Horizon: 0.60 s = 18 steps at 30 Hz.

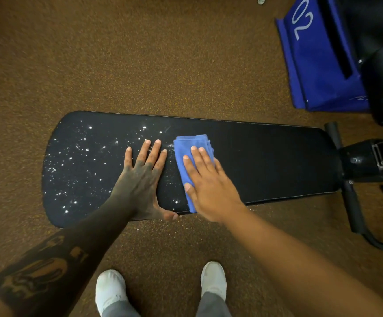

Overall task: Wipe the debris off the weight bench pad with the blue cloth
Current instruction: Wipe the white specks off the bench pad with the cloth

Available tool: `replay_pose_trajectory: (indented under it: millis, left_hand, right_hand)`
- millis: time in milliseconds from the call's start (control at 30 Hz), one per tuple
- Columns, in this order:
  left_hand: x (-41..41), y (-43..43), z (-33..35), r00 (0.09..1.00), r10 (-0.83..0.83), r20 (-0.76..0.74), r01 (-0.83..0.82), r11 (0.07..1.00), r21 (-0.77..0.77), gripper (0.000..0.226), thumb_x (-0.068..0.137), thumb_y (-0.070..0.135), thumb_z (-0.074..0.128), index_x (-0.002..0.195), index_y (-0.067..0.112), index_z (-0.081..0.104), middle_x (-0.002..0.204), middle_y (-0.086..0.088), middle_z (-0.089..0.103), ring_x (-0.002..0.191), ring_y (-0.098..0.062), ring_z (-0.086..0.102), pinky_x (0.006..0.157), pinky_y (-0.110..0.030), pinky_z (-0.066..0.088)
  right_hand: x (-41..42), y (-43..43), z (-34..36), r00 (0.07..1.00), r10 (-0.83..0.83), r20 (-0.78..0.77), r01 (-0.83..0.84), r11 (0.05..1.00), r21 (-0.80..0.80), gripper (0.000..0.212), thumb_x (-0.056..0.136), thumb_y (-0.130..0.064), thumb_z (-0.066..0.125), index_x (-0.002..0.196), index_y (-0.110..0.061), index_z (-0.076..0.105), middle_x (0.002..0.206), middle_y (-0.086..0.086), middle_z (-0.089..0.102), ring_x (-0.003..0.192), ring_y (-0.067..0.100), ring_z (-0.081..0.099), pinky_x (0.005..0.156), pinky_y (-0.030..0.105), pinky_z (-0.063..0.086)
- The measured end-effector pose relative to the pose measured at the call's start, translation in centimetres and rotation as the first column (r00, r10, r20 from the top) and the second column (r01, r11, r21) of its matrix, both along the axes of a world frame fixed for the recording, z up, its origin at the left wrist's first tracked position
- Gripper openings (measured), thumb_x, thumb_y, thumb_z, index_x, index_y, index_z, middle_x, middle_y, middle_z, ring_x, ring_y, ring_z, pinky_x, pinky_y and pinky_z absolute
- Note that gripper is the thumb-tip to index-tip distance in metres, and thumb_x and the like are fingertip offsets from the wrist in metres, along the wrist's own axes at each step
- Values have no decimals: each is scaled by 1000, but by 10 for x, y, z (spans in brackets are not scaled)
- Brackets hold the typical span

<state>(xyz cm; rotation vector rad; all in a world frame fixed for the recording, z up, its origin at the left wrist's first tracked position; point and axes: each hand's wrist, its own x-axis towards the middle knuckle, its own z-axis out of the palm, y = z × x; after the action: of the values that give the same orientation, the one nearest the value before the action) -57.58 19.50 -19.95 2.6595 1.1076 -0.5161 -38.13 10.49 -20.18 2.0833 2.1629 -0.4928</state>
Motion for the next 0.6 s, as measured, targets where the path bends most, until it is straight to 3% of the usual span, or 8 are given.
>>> replay_pose_trajectory:
  millis: [167, 267, 367, 500, 600]
  left_hand:
    - [-1, -1, 1, 1000, -8, 0, 8, 1000, 12, 162, 39, 111, 26, 157, 7, -14, 165, -15, -24, 152, -34, -23, 122, -64, -3]
    - [-3, -2, 1, 1000, -11, 12, 11, 1000, 18, 161, 41, 110, 26, 157, 5, -11, 166, -16, -22, 153, -34, -22, 122, -64, -3]
    - [-7, -3, 1, 1000, -11, 8, 11, 1000, 18, 162, 39, 111, 26, 157, 6, -11, 166, -15, -21, 153, -34, -21, 122, -64, -2]
    - [-14, -2, 1, 1000, -20, -15, 20, 1000, 18, 163, 38, 112, 26, 156, 7, -16, 165, -14, -25, 152, -34, -23, 122, -64, -1]
    - [-17, -3, -1, 1000, -17, -7, 17, 999, 32, 161, 40, 111, 26, 156, 7, -18, 165, -14, -26, 152, -34, -23, 123, -64, -2]
  right_hand:
    - [7, 22, -3, 976, -215, 29, 215, 976, -14, 65, 103, -42, 23, 157, -17, -4, 165, 8, -16, 151, 25, -18, 123, 48, 2]
    - [-18, -2, -1, 991, -135, 9, 135, 991, -3, 65, 103, -41, 22, 157, -15, -3, 165, 10, -12, 151, 26, -18, 122, 48, -1]
    - [-11, -30, -2, 999, -37, 31, 36, 999, 22, 64, 103, -42, 21, 158, -14, 4, 166, 10, -5, 152, 25, -11, 123, 49, 8]
    - [9, -21, -6, 973, -224, 65, 223, 975, 23, 64, 103, -42, 19, 157, -14, -1, 166, 10, -10, 151, 26, -14, 123, 48, 6]
    - [-28, -28, -6, 976, -214, 25, 214, 976, 29, 65, 102, -41, 17, 157, -13, -4, 165, 13, -12, 151, 29, -16, 122, 49, -1]
